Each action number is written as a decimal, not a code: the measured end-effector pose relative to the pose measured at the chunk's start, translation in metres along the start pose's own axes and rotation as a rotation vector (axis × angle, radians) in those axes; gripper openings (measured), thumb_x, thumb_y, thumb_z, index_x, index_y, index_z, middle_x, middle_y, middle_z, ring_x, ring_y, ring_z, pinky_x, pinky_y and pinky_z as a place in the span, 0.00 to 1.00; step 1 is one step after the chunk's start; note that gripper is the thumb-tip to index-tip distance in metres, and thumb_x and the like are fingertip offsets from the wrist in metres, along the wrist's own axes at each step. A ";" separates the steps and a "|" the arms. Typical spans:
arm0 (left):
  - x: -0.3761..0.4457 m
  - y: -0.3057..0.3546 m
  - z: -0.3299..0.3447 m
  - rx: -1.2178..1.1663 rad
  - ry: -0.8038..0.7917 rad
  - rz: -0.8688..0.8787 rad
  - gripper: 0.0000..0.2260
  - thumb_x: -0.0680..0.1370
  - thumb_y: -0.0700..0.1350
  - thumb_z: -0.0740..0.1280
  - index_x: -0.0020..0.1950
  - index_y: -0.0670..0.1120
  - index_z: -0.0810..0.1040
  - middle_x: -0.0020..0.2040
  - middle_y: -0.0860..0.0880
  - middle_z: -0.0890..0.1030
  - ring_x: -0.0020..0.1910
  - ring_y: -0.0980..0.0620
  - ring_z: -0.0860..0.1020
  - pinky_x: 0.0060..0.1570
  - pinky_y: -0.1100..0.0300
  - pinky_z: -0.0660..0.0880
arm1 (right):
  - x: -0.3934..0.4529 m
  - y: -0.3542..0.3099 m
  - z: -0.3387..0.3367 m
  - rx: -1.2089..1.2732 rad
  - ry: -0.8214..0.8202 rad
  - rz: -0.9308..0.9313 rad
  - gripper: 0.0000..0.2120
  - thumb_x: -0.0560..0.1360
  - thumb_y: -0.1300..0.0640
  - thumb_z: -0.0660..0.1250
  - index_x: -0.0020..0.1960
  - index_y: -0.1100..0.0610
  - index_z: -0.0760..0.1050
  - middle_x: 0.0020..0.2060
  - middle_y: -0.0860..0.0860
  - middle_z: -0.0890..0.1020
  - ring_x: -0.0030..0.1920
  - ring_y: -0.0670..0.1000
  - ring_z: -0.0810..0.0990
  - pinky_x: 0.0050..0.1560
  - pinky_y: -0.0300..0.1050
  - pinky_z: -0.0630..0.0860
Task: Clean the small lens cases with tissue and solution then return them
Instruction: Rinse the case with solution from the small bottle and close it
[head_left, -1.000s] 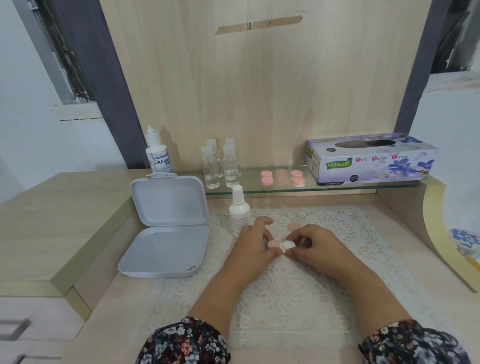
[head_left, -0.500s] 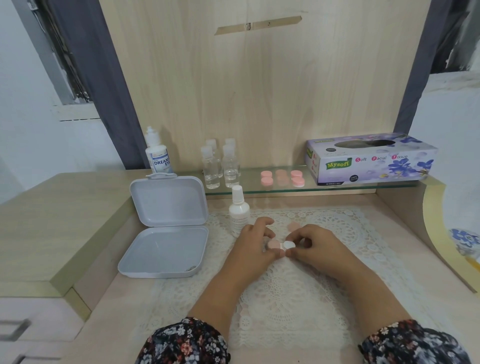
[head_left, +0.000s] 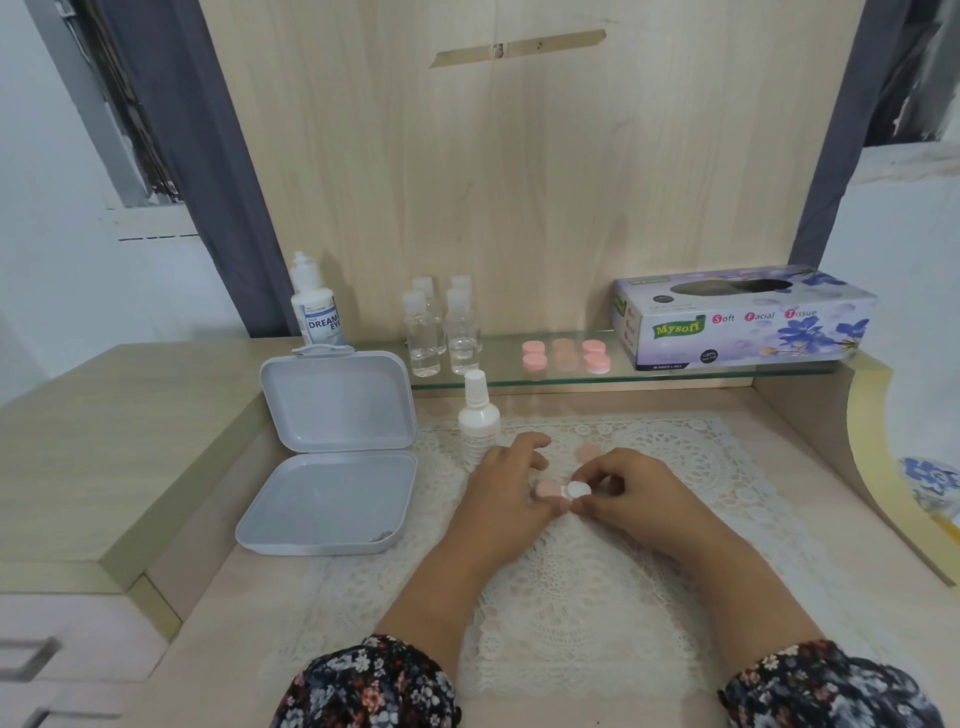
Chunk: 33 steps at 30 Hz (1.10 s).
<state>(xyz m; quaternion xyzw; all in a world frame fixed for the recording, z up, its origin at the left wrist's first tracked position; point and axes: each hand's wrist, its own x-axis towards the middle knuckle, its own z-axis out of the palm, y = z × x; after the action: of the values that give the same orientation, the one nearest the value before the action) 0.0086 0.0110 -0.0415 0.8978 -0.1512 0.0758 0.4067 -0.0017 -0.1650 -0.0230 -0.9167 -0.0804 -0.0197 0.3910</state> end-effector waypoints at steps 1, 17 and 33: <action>0.000 0.000 0.000 0.001 0.007 -0.010 0.25 0.72 0.50 0.72 0.65 0.60 0.65 0.56 0.56 0.73 0.57 0.58 0.70 0.57 0.61 0.68 | 0.000 0.000 0.000 0.001 -0.001 -0.001 0.05 0.71 0.51 0.74 0.46 0.48 0.81 0.46 0.44 0.78 0.43 0.42 0.76 0.40 0.34 0.69; -0.001 0.001 0.000 0.005 -0.027 0.029 0.21 0.74 0.46 0.69 0.65 0.59 0.67 0.57 0.58 0.75 0.58 0.59 0.70 0.59 0.62 0.68 | 0.000 0.000 0.000 -0.001 0.001 -0.001 0.04 0.71 0.50 0.73 0.45 0.47 0.81 0.46 0.43 0.78 0.43 0.42 0.76 0.41 0.35 0.69; -0.002 0.001 -0.001 0.049 -0.054 0.050 0.20 0.75 0.43 0.67 0.63 0.59 0.68 0.56 0.60 0.77 0.59 0.58 0.69 0.60 0.60 0.68 | 0.000 0.000 0.000 0.003 -0.007 0.002 0.03 0.71 0.52 0.73 0.45 0.47 0.81 0.46 0.43 0.78 0.43 0.42 0.76 0.42 0.36 0.70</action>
<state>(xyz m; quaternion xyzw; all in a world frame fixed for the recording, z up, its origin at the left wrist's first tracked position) 0.0066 0.0111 -0.0405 0.9051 -0.1826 0.0654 0.3783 -0.0019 -0.1648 -0.0229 -0.9162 -0.0808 -0.0159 0.3922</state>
